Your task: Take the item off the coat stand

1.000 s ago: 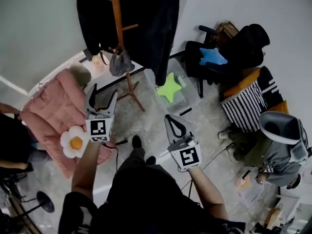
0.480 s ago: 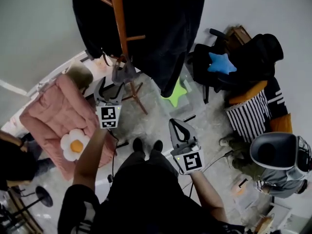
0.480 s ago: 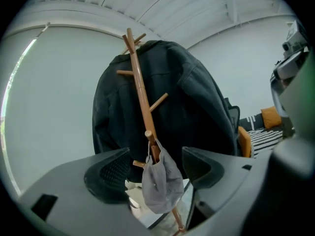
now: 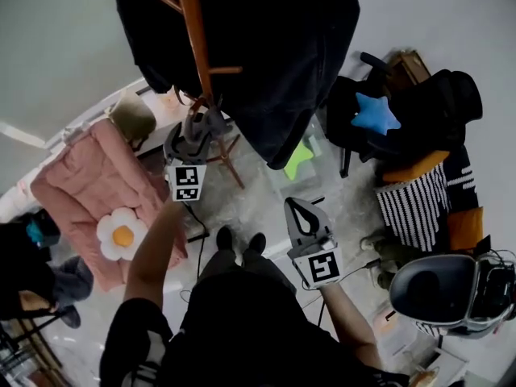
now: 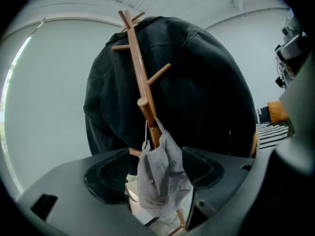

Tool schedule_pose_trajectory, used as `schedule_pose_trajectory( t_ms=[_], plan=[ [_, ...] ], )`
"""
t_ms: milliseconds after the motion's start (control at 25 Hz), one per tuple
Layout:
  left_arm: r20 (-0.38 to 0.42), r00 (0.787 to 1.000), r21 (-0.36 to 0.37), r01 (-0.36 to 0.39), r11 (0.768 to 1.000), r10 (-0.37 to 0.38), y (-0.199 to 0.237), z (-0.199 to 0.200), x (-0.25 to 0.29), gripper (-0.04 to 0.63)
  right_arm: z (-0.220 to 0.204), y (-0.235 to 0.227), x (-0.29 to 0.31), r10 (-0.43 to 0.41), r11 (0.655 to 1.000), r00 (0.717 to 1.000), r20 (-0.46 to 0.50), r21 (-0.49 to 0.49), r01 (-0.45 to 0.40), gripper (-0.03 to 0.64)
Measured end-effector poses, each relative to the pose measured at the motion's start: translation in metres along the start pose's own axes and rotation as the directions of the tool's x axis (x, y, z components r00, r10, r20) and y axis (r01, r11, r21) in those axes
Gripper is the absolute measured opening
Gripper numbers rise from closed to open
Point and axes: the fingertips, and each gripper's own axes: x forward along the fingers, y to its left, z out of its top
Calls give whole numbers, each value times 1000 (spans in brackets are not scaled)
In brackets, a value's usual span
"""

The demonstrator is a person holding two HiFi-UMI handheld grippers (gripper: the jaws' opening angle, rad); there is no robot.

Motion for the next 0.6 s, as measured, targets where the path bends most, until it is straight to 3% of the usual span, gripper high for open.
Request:
schedule_pose_trajectory(
  t_ms=[600],
  plan=[
    [-98, 995, 23, -21, 1000, 24, 4, -38, 36, 325, -12, -17, 7, 14, 999, 999, -29, 38, -13, 18]
  ],
)
